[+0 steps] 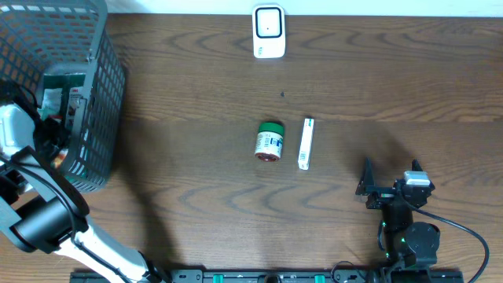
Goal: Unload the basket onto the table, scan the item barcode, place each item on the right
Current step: 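Grasp the red stick sachets in the basket with the left gripper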
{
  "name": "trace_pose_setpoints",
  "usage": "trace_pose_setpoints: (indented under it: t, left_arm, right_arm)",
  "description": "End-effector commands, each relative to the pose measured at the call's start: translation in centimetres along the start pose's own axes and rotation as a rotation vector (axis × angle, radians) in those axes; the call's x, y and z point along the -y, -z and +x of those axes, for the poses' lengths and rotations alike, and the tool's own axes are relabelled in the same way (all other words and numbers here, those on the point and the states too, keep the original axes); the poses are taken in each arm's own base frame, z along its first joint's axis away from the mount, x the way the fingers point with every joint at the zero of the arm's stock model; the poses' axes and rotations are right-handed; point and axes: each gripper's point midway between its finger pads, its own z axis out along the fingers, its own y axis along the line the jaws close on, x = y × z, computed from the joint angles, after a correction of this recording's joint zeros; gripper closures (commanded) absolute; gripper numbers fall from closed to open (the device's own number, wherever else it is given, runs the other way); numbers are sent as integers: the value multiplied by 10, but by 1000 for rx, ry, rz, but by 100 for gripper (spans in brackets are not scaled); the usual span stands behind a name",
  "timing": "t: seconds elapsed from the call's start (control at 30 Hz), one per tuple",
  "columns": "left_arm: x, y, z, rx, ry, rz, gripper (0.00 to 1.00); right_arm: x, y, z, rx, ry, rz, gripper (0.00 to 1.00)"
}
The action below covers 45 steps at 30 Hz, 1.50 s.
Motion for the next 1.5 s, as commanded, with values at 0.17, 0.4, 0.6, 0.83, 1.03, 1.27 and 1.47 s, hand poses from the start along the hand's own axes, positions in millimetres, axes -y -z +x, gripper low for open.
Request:
trace_pose_setpoints:
  t: [0.17,0.4,0.6,0.83,1.03,1.27,1.47]
  left_arm:
    - [16,52,-32,166,-60,110,50]
    - [13,38,-28,151,-61,85,15]
    - [16,45,-40,197,-157,88,8]
    - [18,47,-45,228,-360,70,9]
    - [19,32,-40,203,-465,61,7]
    - [27,4,-25,128,-640,100,2]
    - [29,-1,-14,89,-745,128,2]
  right_arm:
    - [-2,0,1,-3,-12,-9,1]
    - [-2,0,1,-3,-12,-9,1]
    - [-2,0,1,-3,-12,-9,1]
    - [-2,0,1,-3,-12,-9,1]
    - [-2,0,1,-3,-12,-9,1]
    - [-2,0,1,-2,-12,-9,1]
    - [-2,0,1,-3,-12,-9,1]
